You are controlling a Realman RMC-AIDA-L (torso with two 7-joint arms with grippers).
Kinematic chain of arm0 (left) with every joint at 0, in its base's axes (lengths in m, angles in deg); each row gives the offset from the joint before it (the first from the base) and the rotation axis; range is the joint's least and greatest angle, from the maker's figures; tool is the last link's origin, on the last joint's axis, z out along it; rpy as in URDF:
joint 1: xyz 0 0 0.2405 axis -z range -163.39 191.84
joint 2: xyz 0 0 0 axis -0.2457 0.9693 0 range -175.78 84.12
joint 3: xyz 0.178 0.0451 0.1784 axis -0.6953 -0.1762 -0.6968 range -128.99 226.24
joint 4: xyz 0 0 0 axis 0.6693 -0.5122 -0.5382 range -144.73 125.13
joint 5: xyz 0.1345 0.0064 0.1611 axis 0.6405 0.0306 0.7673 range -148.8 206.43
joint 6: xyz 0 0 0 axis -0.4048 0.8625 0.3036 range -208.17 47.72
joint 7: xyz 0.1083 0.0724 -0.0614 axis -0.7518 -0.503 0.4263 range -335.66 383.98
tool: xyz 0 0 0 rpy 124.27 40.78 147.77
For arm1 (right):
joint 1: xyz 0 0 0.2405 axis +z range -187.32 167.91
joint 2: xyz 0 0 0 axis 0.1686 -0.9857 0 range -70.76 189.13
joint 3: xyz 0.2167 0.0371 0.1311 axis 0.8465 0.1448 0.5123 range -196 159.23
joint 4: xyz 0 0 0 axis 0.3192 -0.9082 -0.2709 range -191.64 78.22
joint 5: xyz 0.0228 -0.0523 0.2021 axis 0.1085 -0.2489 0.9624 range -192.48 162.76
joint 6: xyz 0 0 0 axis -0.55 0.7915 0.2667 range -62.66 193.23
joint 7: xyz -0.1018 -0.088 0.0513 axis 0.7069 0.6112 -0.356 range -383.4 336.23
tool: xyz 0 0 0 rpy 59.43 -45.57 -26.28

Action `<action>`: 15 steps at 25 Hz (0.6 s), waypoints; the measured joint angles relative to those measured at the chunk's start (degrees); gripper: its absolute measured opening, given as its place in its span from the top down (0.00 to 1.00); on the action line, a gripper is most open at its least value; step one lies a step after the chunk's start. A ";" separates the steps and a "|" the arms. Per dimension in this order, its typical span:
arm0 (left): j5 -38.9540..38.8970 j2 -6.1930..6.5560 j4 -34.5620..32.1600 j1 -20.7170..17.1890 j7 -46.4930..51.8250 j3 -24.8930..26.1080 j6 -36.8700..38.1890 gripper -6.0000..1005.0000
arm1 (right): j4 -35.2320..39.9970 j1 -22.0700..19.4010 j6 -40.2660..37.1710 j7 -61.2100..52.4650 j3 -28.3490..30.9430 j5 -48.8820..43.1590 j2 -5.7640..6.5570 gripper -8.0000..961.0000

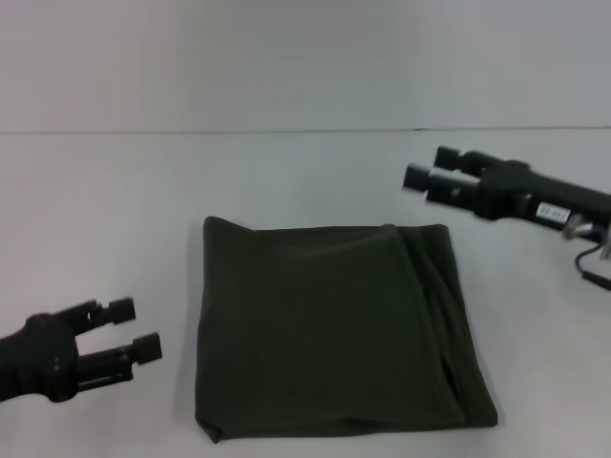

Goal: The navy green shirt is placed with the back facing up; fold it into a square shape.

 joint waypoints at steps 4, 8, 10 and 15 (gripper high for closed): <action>-3.98 -0.31 -0.40 -1.02 -4.99 1.33 3.63 0.14 | -0.81 0.99 1.03 5.57 -4.44 -0.60 0.06 0.04; -5.20 -0.63 -0.62 -3.04 -11.30 2.24 4.61 0.14 | 0.10 2.63 4.81 9.34 -8.38 -1.00 0.22 0.08; -5.25 -1.09 -0.70 -3.83 -14.08 2.75 4.68 0.14 | 0.27 4.09 8.21 10.40 -10.74 -1.66 0.13 0.15; -6.57 -2.01 -0.78 -5.05 -16.57 3.77 4.59 0.14 | -0.09 8.21 17.67 6.03 -18.90 -3.91 -0.03 0.35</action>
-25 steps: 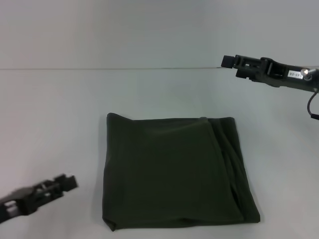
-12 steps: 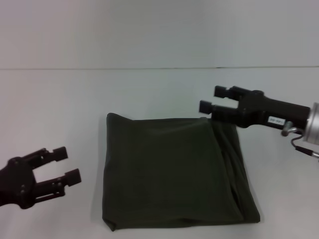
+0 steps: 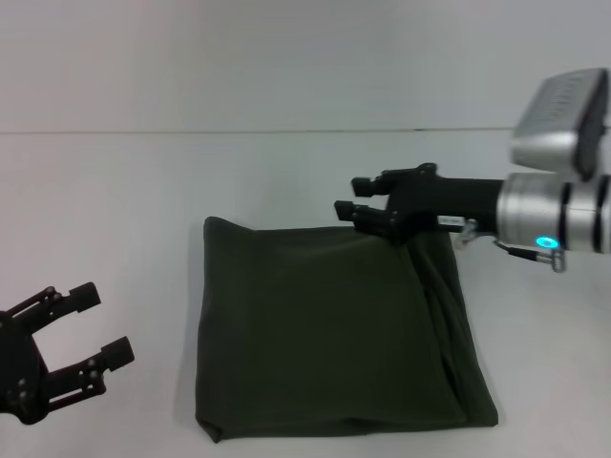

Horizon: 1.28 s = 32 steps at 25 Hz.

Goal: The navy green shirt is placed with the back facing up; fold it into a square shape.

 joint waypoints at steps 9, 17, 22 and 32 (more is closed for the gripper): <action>-0.91 -0.05 0.47 -0.11 -0.24 1.31 -0.08 0.14 | 0.77 5.27 5.66 -17.14 -4.61 -14.82 0.08 0.64; -1.07 -0.04 0.61 -0.12 -0.25 1.46 -0.28 0.14 | 1.01 5.82 6.66 -21.34 -4.87 -20.80 -0.03 0.95; -1.08 -0.02 0.63 0.07 -0.17 1.49 -0.37 0.14 | 0.92 5.28 7.03 -23.30 -4.90 -23.02 0.11 0.99; -1.08 0.18 1.33 0.12 0.06 1.49 -0.04 0.14 | 1.39 3.35 8.28 -24.60 -3.71 -25.02 0.07 0.99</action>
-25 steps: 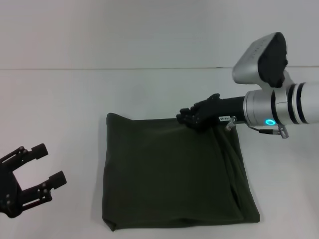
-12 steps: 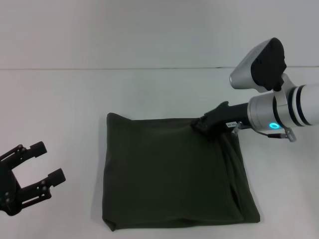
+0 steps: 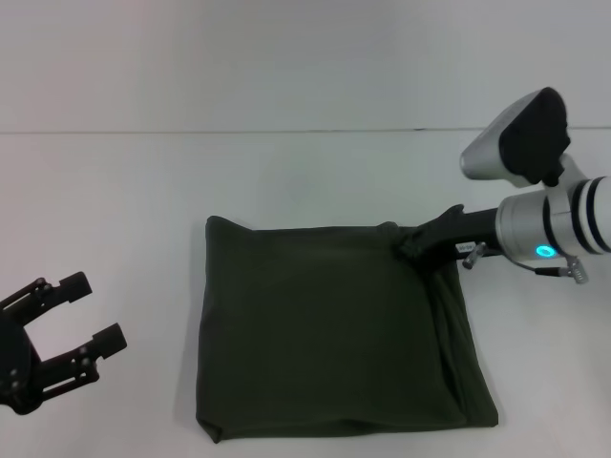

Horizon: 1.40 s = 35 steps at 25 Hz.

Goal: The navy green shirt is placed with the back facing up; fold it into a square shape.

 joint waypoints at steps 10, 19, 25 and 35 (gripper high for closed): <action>0.29 0.50 -0.14 -0.39 2.23 1.06 3.06 0.14 | 7.16 -10.48 -13.15 15.04 11.81 16.16 0.80 0.96; 7.16 -0.84 -1.48 -4.96 -5.83 0.63 4.09 0.14 | 4.75 -22.28 -31.78 38.53 20.90 19.46 0.00 0.93; 11.76 -1.25 1.52 -6.33 -11.70 1.29 0.31 0.14 | 1.55 -25.99 -36.03 46.66 23.34 20.11 0.27 0.71; 15.82 -1.65 5.91 -7.10 -18.04 0.90 -4.35 0.14 | 1.30 -28.03 -38.66 48.76 23.74 14.39 0.46 0.28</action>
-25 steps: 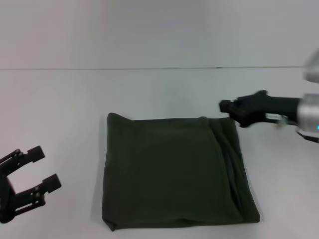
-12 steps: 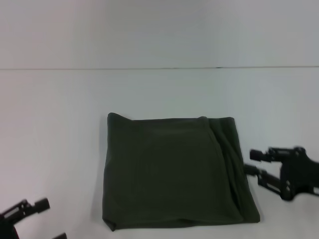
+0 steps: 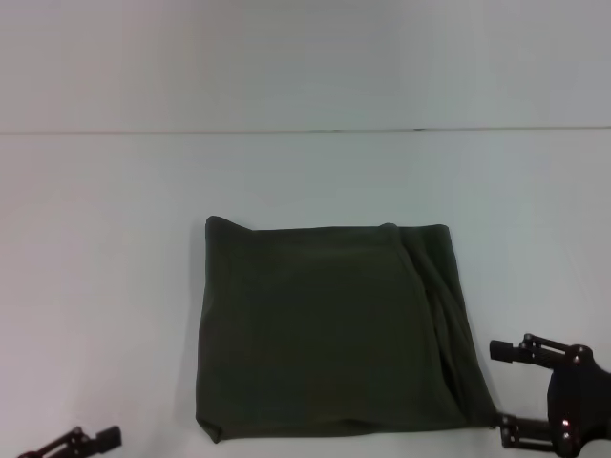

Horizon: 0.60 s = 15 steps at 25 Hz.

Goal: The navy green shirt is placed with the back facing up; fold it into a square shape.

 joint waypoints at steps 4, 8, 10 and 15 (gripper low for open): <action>1.89 0.11 1.56 1.22 -0.05 -0.06 -0.94 0.14 | -0.01 -0.05 -0.55 -0.36 1.32 -1.37 0.03 0.15; 2.05 0.16 1.99 2.14 -0.09 -0.80 -1.51 0.14 | -0.03 -0.31 -0.28 -0.31 2.25 -1.48 0.02 0.02; 2.07 0.22 2.08 2.55 0.04 -2.57 -2.13 0.14 | -0.06 -0.31 -0.23 -0.29 2.37 -1.49 0.00 0.02; 2.08 0.22 2.14 3.20 0.69 -3.41 -2.84 0.14 | -0.10 -0.34 -0.13 -0.08 3.06 -1.52 -0.16 0.02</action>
